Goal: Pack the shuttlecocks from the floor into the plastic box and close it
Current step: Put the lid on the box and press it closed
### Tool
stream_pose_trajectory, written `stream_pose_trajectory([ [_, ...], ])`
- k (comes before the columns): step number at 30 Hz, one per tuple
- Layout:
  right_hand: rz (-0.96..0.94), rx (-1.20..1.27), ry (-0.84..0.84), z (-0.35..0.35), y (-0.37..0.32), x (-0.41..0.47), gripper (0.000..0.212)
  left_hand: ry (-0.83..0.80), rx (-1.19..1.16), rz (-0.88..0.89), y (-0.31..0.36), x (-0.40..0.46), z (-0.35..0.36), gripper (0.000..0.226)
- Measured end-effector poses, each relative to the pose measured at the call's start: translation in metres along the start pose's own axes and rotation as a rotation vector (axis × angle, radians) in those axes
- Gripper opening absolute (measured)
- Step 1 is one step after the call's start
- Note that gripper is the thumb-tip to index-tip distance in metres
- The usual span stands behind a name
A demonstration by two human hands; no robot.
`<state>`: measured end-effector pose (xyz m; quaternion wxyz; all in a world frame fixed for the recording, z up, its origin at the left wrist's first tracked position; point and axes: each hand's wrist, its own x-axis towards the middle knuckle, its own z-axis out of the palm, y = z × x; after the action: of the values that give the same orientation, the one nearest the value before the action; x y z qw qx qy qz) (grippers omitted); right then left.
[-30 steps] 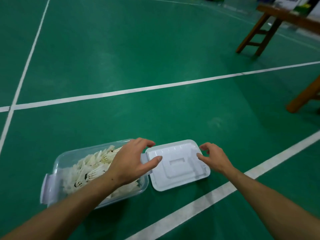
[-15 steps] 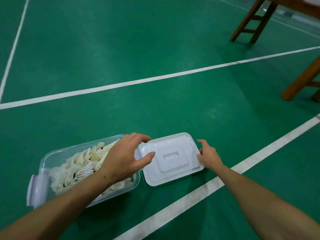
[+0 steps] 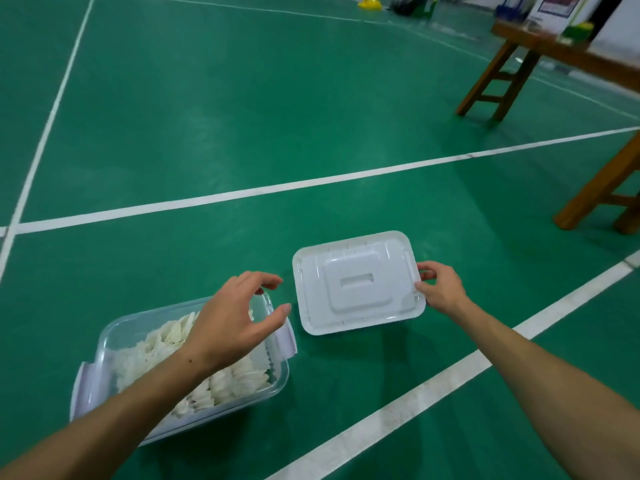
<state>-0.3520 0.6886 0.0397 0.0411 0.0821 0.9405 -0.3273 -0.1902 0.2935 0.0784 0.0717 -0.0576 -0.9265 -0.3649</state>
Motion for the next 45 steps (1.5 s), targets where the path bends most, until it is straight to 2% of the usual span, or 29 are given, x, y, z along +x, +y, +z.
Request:
stream_pose_trajectory([
  [3,-0.063,0.061,0.108,-0.014,-0.029,0.014,0.042,0.044,-0.022,-0.029,-0.005,0.004,-0.011,0.051],
  [6,-0.148,0.190,0.116,-0.015,-0.076,0.023,0.042,0.107,-0.064,-0.086,-0.015,0.006,-0.030,0.046],
  [11,-0.335,0.332,0.012,0.027,-0.177,0.015,0.040,0.274,-0.140,-0.213,-0.043,-0.004,-0.076,0.070],
  [14,-0.455,0.346,-0.056,0.068,-0.235,-0.007,0.041,0.391,-0.255,-0.348,-0.068,-0.012,-0.115,0.080],
  [15,-0.489,0.347,-0.081,0.083,-0.251,-0.015,0.041,0.434,-0.291,-0.406,-0.076,-0.014,-0.128,0.080],
  [19,-0.560,0.394,-0.162,0.127,-0.292,-0.046,0.040,0.504,-0.408,-0.543,-0.091,-0.034,-0.170,0.052],
  [26,-0.570,0.381,-0.246,0.157,-0.305,-0.075,0.044,0.587,-0.421,-0.551,-0.102,-0.075,-0.192,0.037],
  [31,-0.627,0.427,-0.405,0.144,-0.306,-0.092,0.039,0.599,-0.416,-0.524,-0.102,-0.076,-0.192,0.054],
  [35,-0.537,0.555,-0.522,0.129,-0.307,-0.101,0.026,0.601,-0.428,-0.553,-0.107,-0.075,-0.191,0.061],
  [40,-0.381,0.629,-0.553,0.122,-0.301,-0.100,0.051,0.617,-0.462,-0.577,-0.108,-0.076,-0.189,0.075],
  [45,-0.325,0.674,-0.569,0.122,-0.283,-0.101,0.060,0.621,-0.469,-0.537,-0.109,-0.080,-0.177,0.074],
])
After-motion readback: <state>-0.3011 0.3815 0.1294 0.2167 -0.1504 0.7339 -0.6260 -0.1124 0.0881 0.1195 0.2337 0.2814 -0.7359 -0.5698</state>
